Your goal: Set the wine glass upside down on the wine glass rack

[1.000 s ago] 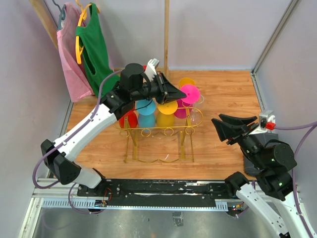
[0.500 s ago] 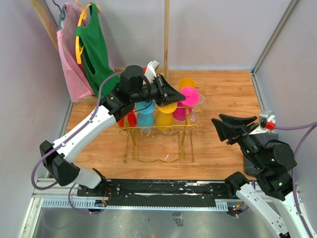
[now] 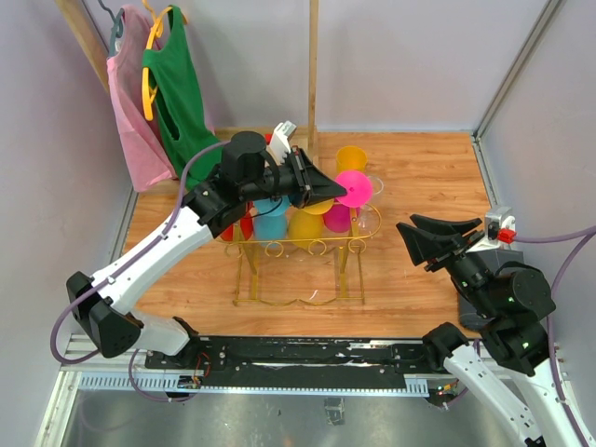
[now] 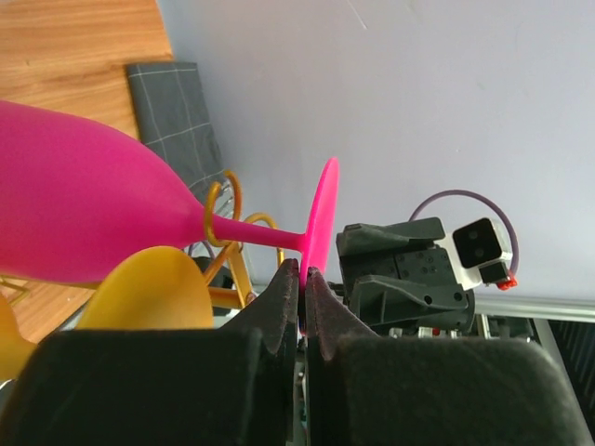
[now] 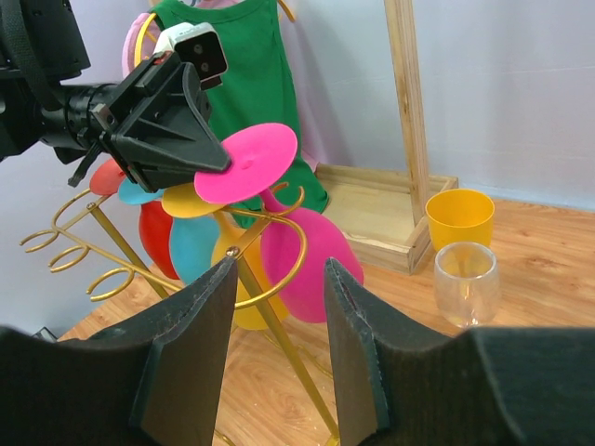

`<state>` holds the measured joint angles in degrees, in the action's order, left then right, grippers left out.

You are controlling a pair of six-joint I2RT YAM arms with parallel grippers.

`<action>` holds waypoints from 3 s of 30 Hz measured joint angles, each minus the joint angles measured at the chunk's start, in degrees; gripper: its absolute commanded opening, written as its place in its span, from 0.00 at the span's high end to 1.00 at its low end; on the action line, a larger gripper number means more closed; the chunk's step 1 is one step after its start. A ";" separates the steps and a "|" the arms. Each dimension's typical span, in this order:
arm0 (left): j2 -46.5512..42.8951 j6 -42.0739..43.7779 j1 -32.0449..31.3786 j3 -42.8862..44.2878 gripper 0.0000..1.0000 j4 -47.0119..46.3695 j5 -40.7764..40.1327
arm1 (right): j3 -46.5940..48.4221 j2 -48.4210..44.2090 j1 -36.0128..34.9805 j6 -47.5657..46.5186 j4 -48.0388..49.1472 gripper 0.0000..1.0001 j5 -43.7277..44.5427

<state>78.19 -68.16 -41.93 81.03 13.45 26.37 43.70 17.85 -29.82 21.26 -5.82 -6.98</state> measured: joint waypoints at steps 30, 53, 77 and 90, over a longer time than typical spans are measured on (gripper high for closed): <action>-2.12 -1.31 -1.33 -5.01 0.73 -1.77 -0.72 | -0.09 0.87 0.00 0.85 1.27 0.57 -0.02; -9.20 -1.60 -1.97 -9.14 0.70 -2.86 -1.46 | -0.09 0.87 0.00 1.18 1.29 0.55 0.09; -19.61 20.83 -2.25 -5.33 0.69 3.41 -5.05 | 28.44 38.16 1.33 -7.21 -15.65 0.47 20.98; -24.22 27.52 -2.25 -6.84 0.67 6.29 -8.13 | 55.49 68.83 15.63 -6.43 -22.58 0.52 7.82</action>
<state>53.98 -40.64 -44.18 74.19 19.75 18.24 99.20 86.67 -14.20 14.83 -28.40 0.84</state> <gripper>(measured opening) 0.327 0.489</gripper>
